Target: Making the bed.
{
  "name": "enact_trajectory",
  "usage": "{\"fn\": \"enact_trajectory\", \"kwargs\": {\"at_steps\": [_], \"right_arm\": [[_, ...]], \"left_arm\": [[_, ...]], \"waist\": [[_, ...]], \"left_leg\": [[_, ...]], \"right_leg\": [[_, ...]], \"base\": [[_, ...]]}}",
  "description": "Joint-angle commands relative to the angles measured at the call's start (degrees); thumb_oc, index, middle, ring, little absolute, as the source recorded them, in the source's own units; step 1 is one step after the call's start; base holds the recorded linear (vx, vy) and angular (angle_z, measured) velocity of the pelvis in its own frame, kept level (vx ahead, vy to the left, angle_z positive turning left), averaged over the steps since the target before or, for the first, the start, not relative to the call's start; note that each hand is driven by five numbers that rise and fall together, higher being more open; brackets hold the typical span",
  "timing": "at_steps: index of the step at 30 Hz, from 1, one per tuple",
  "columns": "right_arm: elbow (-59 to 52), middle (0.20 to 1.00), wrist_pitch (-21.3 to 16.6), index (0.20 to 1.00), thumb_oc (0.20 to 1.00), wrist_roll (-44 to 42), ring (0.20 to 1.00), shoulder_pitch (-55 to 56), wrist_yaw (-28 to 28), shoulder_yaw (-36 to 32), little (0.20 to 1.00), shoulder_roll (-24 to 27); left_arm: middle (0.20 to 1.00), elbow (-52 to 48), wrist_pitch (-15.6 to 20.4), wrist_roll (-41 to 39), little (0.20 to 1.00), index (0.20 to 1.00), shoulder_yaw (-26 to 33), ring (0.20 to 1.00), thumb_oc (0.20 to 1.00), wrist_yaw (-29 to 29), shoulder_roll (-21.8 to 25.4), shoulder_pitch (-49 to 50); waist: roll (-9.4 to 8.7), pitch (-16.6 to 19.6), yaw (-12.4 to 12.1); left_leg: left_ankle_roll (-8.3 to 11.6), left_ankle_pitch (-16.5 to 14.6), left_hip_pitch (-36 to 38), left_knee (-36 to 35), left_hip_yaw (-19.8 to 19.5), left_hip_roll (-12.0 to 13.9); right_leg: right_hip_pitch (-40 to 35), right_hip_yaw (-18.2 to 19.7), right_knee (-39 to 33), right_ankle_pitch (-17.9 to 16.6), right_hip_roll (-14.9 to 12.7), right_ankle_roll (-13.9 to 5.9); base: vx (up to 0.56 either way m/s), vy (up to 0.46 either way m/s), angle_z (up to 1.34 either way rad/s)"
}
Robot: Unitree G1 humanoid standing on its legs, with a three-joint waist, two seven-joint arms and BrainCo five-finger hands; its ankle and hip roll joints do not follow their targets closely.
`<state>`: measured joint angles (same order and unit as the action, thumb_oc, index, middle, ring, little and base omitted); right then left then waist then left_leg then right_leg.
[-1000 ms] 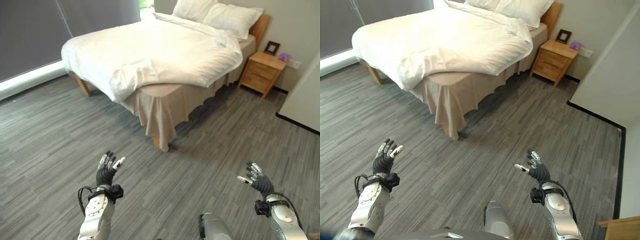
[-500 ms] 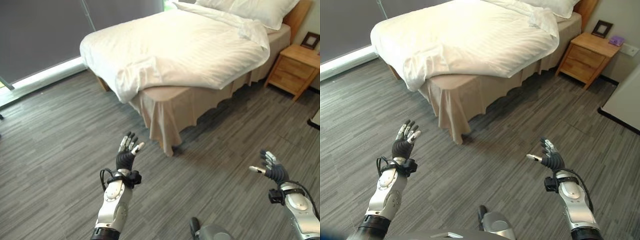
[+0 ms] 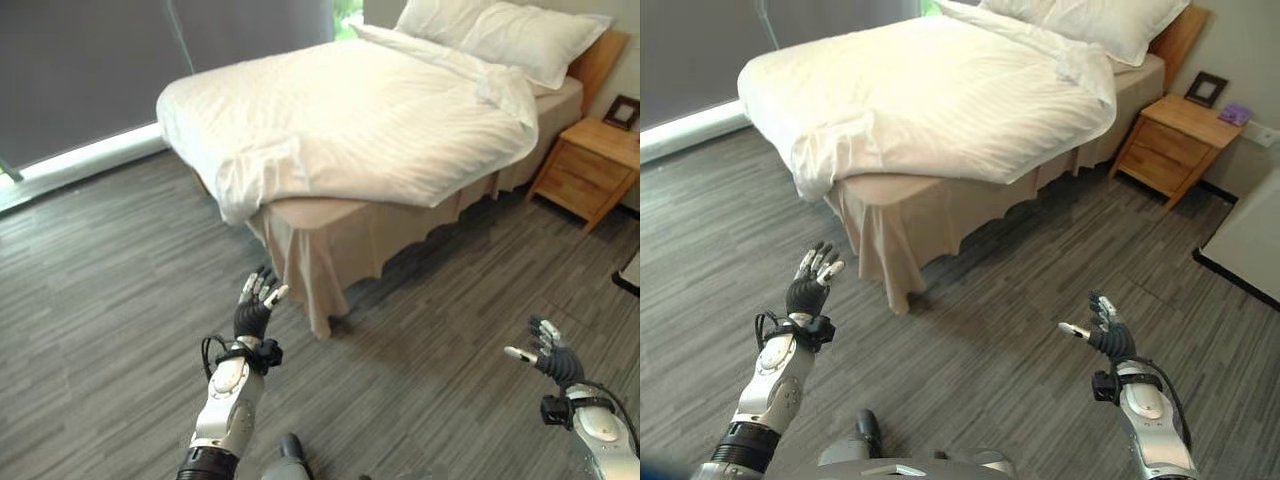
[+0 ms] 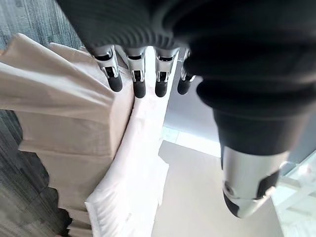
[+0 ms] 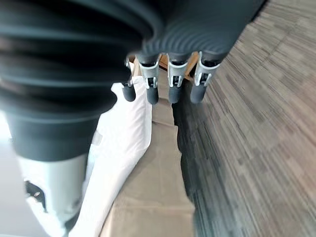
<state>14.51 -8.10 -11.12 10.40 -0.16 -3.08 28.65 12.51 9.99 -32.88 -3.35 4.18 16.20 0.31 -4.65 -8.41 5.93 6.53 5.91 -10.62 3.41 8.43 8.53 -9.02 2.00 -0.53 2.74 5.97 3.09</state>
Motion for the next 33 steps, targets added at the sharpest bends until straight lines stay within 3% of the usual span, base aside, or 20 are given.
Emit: {"fn": "enact_trajectory", "kwargs": {"at_steps": [1,4,8,10,12,16,19,21,24,26,30,33], "right_arm": [[-0.33,1.0,-2.56,1.0,1.0,1.37,1.0,0.54,-0.19,-1.9,1.0,2.26],[1.58,1.0,-2.32,1.0,1.0,1.82,1.0,0.79,-0.37,-1.46,1.0,1.84],[2.31,1.0,-1.69,1.0,1.0,2.56,1.0,0.45,0.33,-0.51,1.0,1.14],[1.58,1.0,-1.87,1.0,1.0,1.32,1.0,-1.17,0.72,0.56,1.0,-0.01],[0.22,1.0,-1.66,1.0,1.0,2.67,1.0,-2.6,1.22,2.07,1.0,-0.57],[-0.87,1.0,-1.45,1.0,1.0,2.59,1.0,-3.15,1.67,2.87,1.0,-1.52],[-0.98,1.0,-0.73,1.0,1.0,3.77,1.0,-2.52,2.1,3.34,1.0,-2.1],[-0.71,1.0,-0.59,1.0,1.0,4.12,1.0,-2.0,2.21,3.16,1.0,-2.22],[-0.1,1.0,-0.68,1.0,1.0,4.43,1.0,-1.35,2.61,3.12,1.0,-2.0],[-0.49,1.0,-0.92,1.0,1.0,4.37,1.0,-1.08,2.89,3.06,1.0,-1.94],[-0.71,1.0,-0.88,1.0,1.0,4.71,1.0,-0.61,3.25,3.35,1.0,-1.67],[-0.28,1.0,-0.87,1.0,1.0,5.6,1.0,-2.27,3.46,3.92,1.0,-0.27]], "left_arm": [[1.0,-1.77,3.13,0.7,1.0,1.0,0.97,1.0,1.0,0.04,1.43,-0.73],[1.0,-0.97,3.35,0.64,1.0,1.0,1.47,1.0,1.0,0.33,1.48,-0.68],[1.0,-1.75,3.54,0.7,1.0,1.0,2.44,1.0,1.0,0.1,1.81,0.23],[1.0,-2.94,3.99,2.17,1.0,1.0,3.01,1.0,1.0,0.82,3.56,-0.09],[1.0,-3.17,3.56,2.89,1.0,1.0,3.34,1.0,1.0,0.98,5.02,-0.23],[1.0,-4.22,3.0,4.43,1.0,1.0,3.66,1.0,1.0,1.15,6.91,-0.75],[1.0,-4.55,2.68,4.6,1.0,1.0,4.68,1.0,1.0,1.03,7.28,-0.29],[1.0,-5.02,2.61,4.4,1.0,1.0,5.14,1.0,1.0,0.56,7.39,0.65],[1.0,-4.18,2.7,4.57,1.0,1.0,4.71,1.0,1.0,0.29,7.3,0.41],[1.0,-3.72,2.84,5.47,1.0,1.0,4.26,1.0,1.0,0.05,7.68,-0.31],[1.0,-3.57,2.98,7.02,1.0,1.0,3.55,1.0,1.0,0.28,8.06,-1.0],[1.0,-3.92,3.13,6.24,1.0,1.0,4.47,1.0,1.0,0.11,7.19,-0.7]], "waist": [[0.14,-0.2,-0.37],[0.77,0.55,-0.74],[0.49,1.74,-1.33],[-0.76,1.65,-1.84],[-1.27,1.36,-2.48],[-0.06,-0.3,-1.45],[0.0,-0.46,-1.22],[-0.31,-0.31,-0.95],[-0.79,-0.28,1.2],[-1.28,-0.26,1.91],[-1.95,-0.37,1.93],[-2.37,0.79,0.78]], "left_leg": [[1.07,8.48,1.94,-2.58,1.1,2.33],[1.25,8.94,2.1,-4.6,0.47,2.16],[-0.62,5.81,1.61,-2.1,0.71,0.61],[-2.51,2.99,2.02,0.43,2.66,-0.81],[-4.55,1.32,4.72,-1.48,5.14,-2.47],[-6.34,-0.52,8.95,-4.11,5.76,-3.66],[-6.18,-2.28,12.4,-5.99,7.2,-3.82],[-5.64,-3.3,14.08,-6.98,8.36,-3.74],[-5.03,-4.17,15.75,-7.79,7.71,-3.73],[-4.67,-4.81,17.1,-7.98,6.97,-3.5],[-4.42,-5.72,18.88,-8.08,6.05,-3.61],[-3.63,-5.78,19.6,-8.17,5.68,-3.08]], "right_leg": [[-1.55,1.43,1.22,-1.99,-8.13,-6.81],[-3.59,2.4,-0.07,-1.33,-9.17,-7.67],[-4.76,4.03,0.26,-1.31,-11.73,-9.07],[-2.47,5.48,4.46,-4.6,-14.3,-11.41],[1.62,6.3,12.15,-11.49,-15.33,-14.22],[7.88,4.49,22.43,-17.11,-15.27,-15.22],[10.89,-1.86,18.85,-18.14,-19.64,-14.19],[11.69,-6.42,13.73,-18.36,-21.33,-14.66],[14.43,-3.31,7.45,-16.67,-17.86,-15.53],[15.58,-1.66,4.41,-16.99,-17.68,-16.01],[15.11,-2.02,2.37,-17.52,-17.85,-16.17],[12.44,-3.61,0.69,-15.76,-17.66,-16.05]], "base": [[0.26,0.137,-0.45],[0.27,0.181,-0.27],[0.25,0.231,-0.29],[0.27,0.344,-0.42],[0.25,0.368,-0.65],[0.16,0.263,-0.17],[0.2,0.152,0.32],[0.21,0.059,0.14],[0.19,0.033,-0.14],[0.2,-0.019,0.02],[0.11,-0.047,0.17],[0.09,-0.107,0.0]]}}
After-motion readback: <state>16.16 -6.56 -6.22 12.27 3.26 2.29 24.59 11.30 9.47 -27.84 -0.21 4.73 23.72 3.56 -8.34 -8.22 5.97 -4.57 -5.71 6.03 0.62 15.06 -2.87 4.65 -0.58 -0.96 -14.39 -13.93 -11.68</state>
